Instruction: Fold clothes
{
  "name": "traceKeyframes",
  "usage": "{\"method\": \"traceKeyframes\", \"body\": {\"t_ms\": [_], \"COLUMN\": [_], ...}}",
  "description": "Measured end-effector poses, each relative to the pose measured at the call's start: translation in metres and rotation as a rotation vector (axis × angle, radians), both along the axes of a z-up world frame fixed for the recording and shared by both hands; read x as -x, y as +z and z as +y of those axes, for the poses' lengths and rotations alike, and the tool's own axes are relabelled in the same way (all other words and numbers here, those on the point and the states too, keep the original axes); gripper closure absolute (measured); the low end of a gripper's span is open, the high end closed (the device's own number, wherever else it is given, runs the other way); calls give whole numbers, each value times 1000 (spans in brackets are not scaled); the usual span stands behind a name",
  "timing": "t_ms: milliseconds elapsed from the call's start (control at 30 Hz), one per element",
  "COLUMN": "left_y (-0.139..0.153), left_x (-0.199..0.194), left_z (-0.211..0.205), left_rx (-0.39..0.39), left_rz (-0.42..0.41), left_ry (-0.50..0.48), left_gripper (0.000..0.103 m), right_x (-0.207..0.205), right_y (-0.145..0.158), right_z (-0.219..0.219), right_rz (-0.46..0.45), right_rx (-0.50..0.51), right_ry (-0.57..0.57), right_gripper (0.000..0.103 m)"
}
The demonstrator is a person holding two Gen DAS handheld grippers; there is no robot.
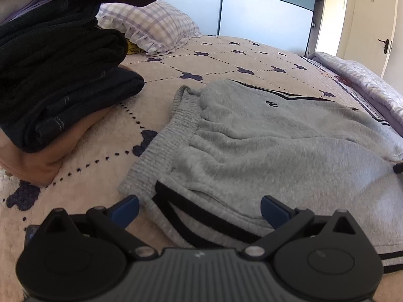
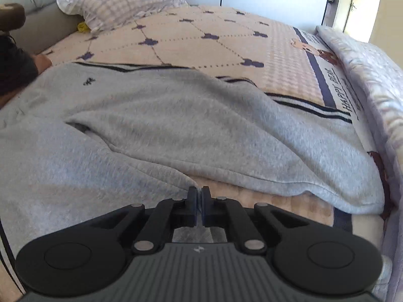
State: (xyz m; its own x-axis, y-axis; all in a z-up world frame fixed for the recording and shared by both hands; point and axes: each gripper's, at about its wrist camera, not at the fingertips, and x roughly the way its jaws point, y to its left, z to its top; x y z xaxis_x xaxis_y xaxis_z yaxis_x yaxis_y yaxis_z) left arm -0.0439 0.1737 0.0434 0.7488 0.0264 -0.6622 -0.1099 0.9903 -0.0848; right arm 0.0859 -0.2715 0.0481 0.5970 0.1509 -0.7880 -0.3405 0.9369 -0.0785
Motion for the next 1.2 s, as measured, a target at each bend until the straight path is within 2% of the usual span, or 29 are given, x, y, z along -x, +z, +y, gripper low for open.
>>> {"method": "traceKeyframes", "body": {"t_ms": [67, 200, 267, 300, 400, 467, 500, 533, 600, 733, 767, 833, 900, 967, 1000, 1067, 1100, 1133, 1167, 1200], "left_y": [4, 10, 11, 11, 5, -1, -5, -7, -8, -11, -14, -16, -17, -19, -19, -19, -19, -20, -20, -20], "left_x": [3, 4, -1, -3, -15, -21, -23, -25, -26, -23, -22, -17, -18, -25, -29, -37, -39, -39, -40, -40], "left_z": [4, 13, 19, 22, 27, 27, 28, 28, 29, 26, 26, 25, 20, 18, 17, 16, 15, 15, 15, 15], "left_rx": [22, 51, 94, 117, 198, 239, 259, 275, 289, 272, 281, 277, 253, 245, 246, 255, 263, 277, 277, 278], "left_rz": [-5, -17, -14, -12, 14, 24, 29, 32, 26, 43, 59, 53, 57, 64, 61, 48, 37, 23, 19, 15], "left_ry": [10, 31, 51, 60, 90, 124, 142, 159, 183, 185, 188, 190, 183, 181, 189, 192, 187, 181, 174, 168], "left_gripper": [0, 0, 0, 0, 0, 0, 0, 0, 0, 0, 0, 0, 0, 0, 0, 0, 1, 10, 37, 49], "right_x": [-1, 4, 7, 9, 21, 32, 36, 41, 48, 62, 64, 66, 68, 65, 63, 63, 65, 68, 75, 83], "right_y": [-12, -8, -7, -5, 4, 10, 13, 15, 18, 17, 12, -2, -11, -9, -7, -4, 3, 11, 22, 32], "right_z": [9, 5, 4, -2, -18, -15, -11, -6, 5, 42, 55, 74, 82, 71, 63, 42, 26, 11, -6, -20], "right_rz": [6, -42, -95, -98, -81, -89, -86, -78, -55, 6, 34, 80, 100, 101, 99, 99, 109, 119, 123, 121], "right_rx": [51, 26, 131, 124, 4, -6, -18, -37, -75, -102, -83, 25, 105, 186, 226, 277, 244, 189, 121, 55], "right_ry": [-3, -104, -165, -183, -177, -134, -111, -82, -13, 152, 190, 218, 217, 143, 98, 33, 10, -11, -37, -62], "right_gripper": [101, 101, 103, 103, 103, 98, 92, 77, 62, 62, 62, 73, 74, 90, 93, 91, 91, 90, 89, 84]}}
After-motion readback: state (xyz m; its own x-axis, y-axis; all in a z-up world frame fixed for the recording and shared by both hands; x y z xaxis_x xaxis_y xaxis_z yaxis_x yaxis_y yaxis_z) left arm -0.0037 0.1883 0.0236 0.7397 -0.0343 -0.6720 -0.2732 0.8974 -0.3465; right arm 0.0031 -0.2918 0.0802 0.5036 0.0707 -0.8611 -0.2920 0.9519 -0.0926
